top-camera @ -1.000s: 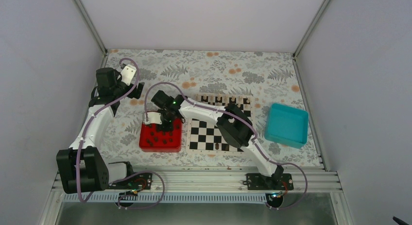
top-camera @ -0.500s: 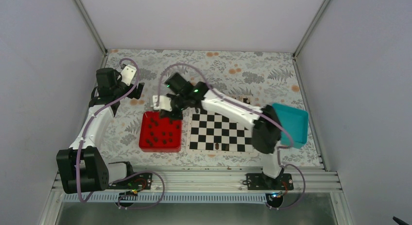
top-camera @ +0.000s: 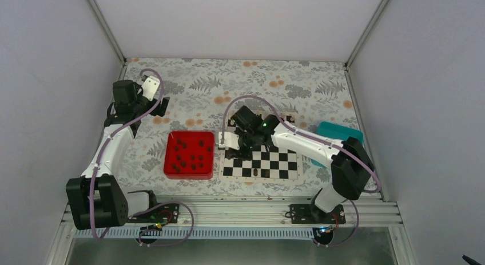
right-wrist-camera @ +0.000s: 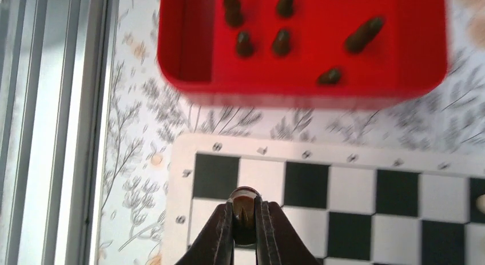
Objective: Set up the chess pieces on the board
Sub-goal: Place the chess piece on the chessboard.
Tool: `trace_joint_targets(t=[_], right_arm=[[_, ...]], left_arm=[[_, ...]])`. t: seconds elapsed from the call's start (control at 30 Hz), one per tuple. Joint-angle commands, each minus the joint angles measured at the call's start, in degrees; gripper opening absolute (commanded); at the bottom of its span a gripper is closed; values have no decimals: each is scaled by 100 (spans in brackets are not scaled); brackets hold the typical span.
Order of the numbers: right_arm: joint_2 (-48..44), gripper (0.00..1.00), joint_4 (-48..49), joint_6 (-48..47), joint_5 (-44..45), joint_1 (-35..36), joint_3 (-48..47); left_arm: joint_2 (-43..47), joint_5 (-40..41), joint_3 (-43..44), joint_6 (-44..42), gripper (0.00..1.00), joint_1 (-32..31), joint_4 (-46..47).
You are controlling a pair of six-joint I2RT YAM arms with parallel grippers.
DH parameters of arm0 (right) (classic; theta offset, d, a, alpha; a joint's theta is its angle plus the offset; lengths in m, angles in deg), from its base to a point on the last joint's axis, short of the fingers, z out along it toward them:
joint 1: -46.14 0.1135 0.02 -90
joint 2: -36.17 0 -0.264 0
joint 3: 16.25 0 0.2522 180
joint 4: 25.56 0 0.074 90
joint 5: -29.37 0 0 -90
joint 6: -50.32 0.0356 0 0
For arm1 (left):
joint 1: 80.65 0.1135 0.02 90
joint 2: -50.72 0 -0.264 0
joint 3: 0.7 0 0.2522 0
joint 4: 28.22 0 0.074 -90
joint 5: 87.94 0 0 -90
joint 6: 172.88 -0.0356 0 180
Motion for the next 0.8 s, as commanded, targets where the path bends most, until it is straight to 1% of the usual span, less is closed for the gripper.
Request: trace_joint_targets(t=[0.0,0.13,0.37,0.77], right_arm=[[-404,6,307,117,102,43,605],[-400,6,489,103,95,40,1080],[-242,7,812,23,125,40,1523],[-45,7,1056,-67,116,44,1681]], left_arm=[[86,-10,3,83,100,23,2],[56,-2,28,92,100,23,-17],[55,42,-26,74,100,25,2],[63,108,-124,65,100,23,52]])
